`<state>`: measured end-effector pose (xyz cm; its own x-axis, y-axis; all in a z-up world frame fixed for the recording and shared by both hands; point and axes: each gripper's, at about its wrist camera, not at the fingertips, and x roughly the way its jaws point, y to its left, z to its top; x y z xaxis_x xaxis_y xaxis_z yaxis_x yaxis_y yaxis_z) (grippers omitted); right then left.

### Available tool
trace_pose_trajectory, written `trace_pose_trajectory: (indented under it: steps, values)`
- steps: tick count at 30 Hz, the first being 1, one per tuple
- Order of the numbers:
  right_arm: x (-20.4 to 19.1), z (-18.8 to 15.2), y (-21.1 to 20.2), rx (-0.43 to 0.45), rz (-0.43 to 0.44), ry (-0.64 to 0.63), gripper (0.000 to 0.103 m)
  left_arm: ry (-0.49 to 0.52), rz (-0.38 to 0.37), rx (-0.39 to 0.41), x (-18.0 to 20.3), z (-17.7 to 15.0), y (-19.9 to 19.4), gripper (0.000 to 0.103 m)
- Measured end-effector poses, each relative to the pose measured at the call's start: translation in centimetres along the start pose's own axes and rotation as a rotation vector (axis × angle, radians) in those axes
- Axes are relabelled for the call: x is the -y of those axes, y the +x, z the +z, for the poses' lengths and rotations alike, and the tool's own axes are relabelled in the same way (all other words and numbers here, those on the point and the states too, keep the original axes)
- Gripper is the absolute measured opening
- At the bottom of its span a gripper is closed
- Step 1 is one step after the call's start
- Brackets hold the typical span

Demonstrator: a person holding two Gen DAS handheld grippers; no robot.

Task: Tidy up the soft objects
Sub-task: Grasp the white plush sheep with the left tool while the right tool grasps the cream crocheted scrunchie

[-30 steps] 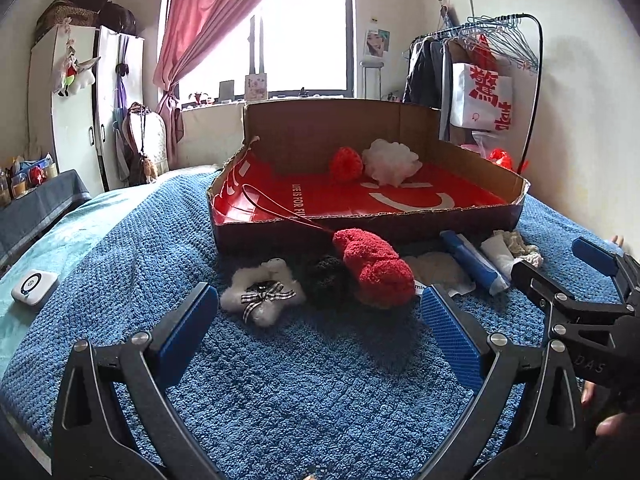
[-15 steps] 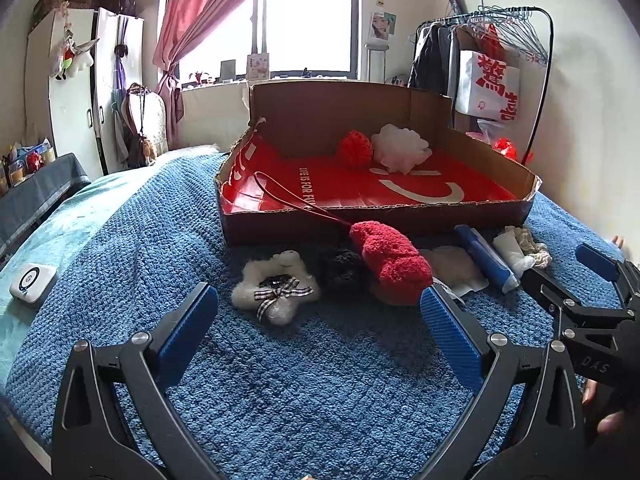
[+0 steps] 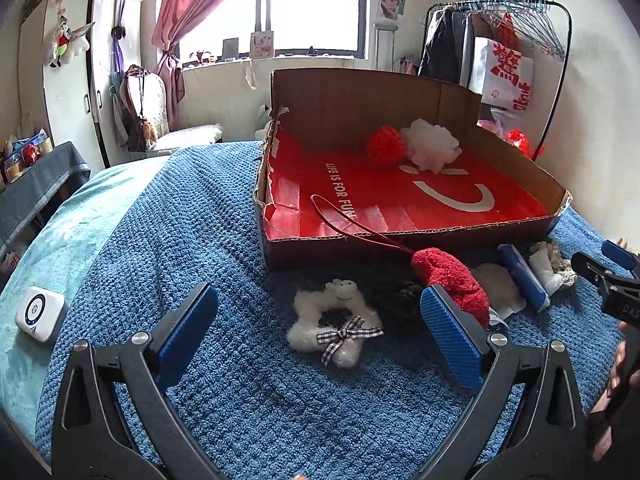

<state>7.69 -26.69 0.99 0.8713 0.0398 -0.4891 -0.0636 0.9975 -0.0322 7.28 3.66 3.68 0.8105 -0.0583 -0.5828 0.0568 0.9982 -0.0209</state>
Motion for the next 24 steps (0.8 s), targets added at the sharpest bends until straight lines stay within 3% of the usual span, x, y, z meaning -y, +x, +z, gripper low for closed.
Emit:
trace_pose_trajectory:
  steps: [8,14,16,17,18,19,21,24]
  values:
    - [2.2,0.7,2.3,-0.132,0.064,0.019,0.103,0.066,-0.077,-0.095,-0.2,0.1,1.8,0.103]
    - [2.1,0.8,4.9,-0.243,0.109,-0.007,0.088,0.126,-0.126,-0.179,0.0,-0.2,3.6,0.102]
    - [2.0,0.6,5.6,-0.266,0.136,-0.008,0.081,0.137,-0.130,-0.199,0.1,-0.3,4.3,0.097]
    - [1.8,0.7,5.8,-0.272,0.139,-0.014,0.079,0.133,-0.146,-0.207,0.1,-0.4,4.7,0.086]
    - [1.8,0.8,5.7,-0.266,0.153,-0.017,0.069,0.123,-0.170,-0.220,0.0,-0.5,5.0,0.078]
    - [1.8,0.8,5.6,-0.261,0.181,-0.015,0.051,0.114,-0.194,-0.232,0.0,-0.5,5.2,0.062]
    - [1.6,0.8,5.7,-0.265,0.209,-0.018,0.034,0.110,-0.186,-0.231,-0.1,-0.6,5.4,0.058]
    - [1.1,0.9,4.9,-0.226,0.197,-0.037,0.029,0.090,-0.202,-0.213,-0.3,-0.5,5.0,0.054]
